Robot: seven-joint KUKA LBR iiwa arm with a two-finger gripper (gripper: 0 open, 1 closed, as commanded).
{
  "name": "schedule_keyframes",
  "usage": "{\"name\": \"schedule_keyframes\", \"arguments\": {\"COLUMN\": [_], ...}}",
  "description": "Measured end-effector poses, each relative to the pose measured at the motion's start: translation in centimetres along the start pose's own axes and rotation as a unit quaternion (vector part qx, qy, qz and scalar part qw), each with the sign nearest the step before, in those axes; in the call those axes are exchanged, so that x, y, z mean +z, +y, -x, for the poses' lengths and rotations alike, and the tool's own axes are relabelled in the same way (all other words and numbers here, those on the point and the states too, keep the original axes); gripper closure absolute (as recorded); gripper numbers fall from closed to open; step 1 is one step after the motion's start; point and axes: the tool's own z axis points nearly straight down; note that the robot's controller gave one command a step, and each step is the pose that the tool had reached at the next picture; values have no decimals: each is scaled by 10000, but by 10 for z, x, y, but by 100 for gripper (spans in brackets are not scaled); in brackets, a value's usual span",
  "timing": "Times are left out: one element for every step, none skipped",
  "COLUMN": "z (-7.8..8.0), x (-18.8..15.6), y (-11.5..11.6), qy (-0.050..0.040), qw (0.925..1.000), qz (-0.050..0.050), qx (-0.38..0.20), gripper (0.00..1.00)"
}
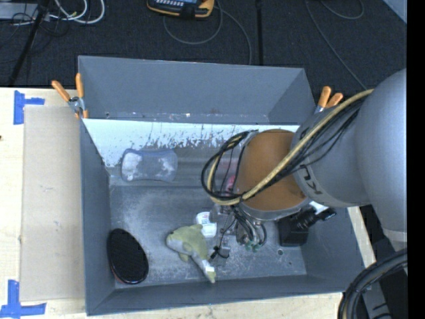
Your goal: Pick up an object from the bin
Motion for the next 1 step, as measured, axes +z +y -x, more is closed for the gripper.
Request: {"name": "schedule_keyframes", "arguments": {"z": [-16], "x": [9], "y": [8], "qy": [40], "qw": [10000], "qz": [-9], "qx": [32], "gripper": [0]}}
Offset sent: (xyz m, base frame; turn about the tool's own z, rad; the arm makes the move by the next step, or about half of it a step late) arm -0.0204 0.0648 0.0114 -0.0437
